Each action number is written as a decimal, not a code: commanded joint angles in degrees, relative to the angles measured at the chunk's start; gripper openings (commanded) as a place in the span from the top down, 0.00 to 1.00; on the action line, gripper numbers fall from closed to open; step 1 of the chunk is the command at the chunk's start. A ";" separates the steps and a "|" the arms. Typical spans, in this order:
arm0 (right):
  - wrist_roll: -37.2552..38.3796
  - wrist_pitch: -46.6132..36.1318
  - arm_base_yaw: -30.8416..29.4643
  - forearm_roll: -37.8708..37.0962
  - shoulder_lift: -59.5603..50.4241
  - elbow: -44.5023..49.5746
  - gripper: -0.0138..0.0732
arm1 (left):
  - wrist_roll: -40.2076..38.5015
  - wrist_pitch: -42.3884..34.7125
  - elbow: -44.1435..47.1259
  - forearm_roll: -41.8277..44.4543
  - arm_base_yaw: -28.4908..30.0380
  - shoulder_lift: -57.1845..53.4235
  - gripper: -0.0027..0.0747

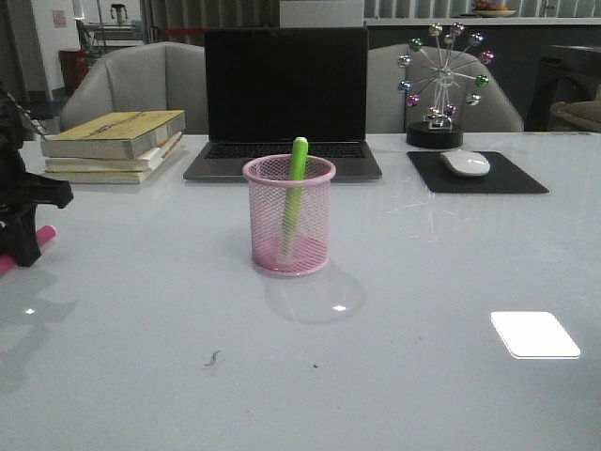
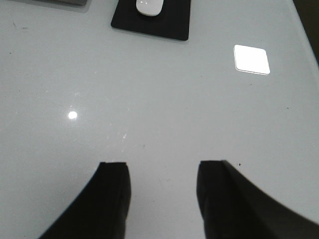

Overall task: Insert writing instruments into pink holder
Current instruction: 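Lift the pink marker and carry it over the pink holder, then lower the pink marker into the holder and open the left gripper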

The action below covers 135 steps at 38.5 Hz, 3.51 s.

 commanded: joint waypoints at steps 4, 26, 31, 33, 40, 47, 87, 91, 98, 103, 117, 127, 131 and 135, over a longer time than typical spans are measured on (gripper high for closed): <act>-0.32 -4.33 -0.31 -0.31 -0.37 -1.40 0.34 | -0.52 -0.30 -0.46 -1.55 -2.04 -1.99 0.84; -0.32 -4.34 -0.31 -0.31 -0.37 -1.40 0.34 | -0.52 -49.52 1.47 -6.24 -19.92 -24.40 0.84; -0.32 -4.34 -0.31 -0.31 -0.37 -1.40 0.34 | -0.52 -60.37 4.63 -6.24 -25.27 -24.40 0.84; -0.32 -4.34 -0.31 -0.31 -0.37 -1.40 0.34 | -0.52 -65.03 6.42 -6.37 -27.24 -24.40 0.84; -0.32 -4.34 -0.31 -0.31 -0.37 -1.40 0.34 | -0.52 -81.40 14.51 -8.28 -32.79 -24.26 0.84; -0.32 -4.34 -0.31 -0.31 -0.37 -1.40 0.34 | -1.01 -88.51 20.42 -8.70 -34.73 -21.92 0.84; -0.32 -4.34 -0.31 -0.31 -0.37 -1.40 0.34 | -5.02 -102.53 24.88 -7.48 -37.54 -11.53 0.82; -0.32 -4.34 -0.31 -0.31 -0.37 -1.40 0.34 | -5.02 -102.24 24.88 -7.48 -37.54 -11.52 0.74; -0.32 -4.34 -0.31 -0.31 -0.37 -1.40 0.34 | -5.02 -102.13 24.88 -7.48 -37.54 -11.52 0.54; -0.32 -4.34 -0.31 -0.31 -0.37 -1.40 0.34 | -5.02 -102.13 24.88 -7.48 -37.54 -11.52 0.53; -0.32 -4.34 -0.31 -0.31 -0.37 -1.40 0.34 | -5.02 -96.53 24.88 -7.48 -36.21 -16.97 0.53; -0.32 -4.34 -0.31 -0.31 -0.37 -1.40 0.34 | 0.56 -87.81 24.88 -7.48 -30.04 -27.80 0.53; -0.32 -4.34 -0.31 -0.31 -0.37 -1.40 0.34 | 6.56 -84.71 24.88 -7.48 -26.73 -31.58 0.53; -0.32 -4.34 -0.31 -0.31 -0.37 -1.40 0.34 | 8.55 -79.18 24.88 -7.48 -23.78 -35.55 0.53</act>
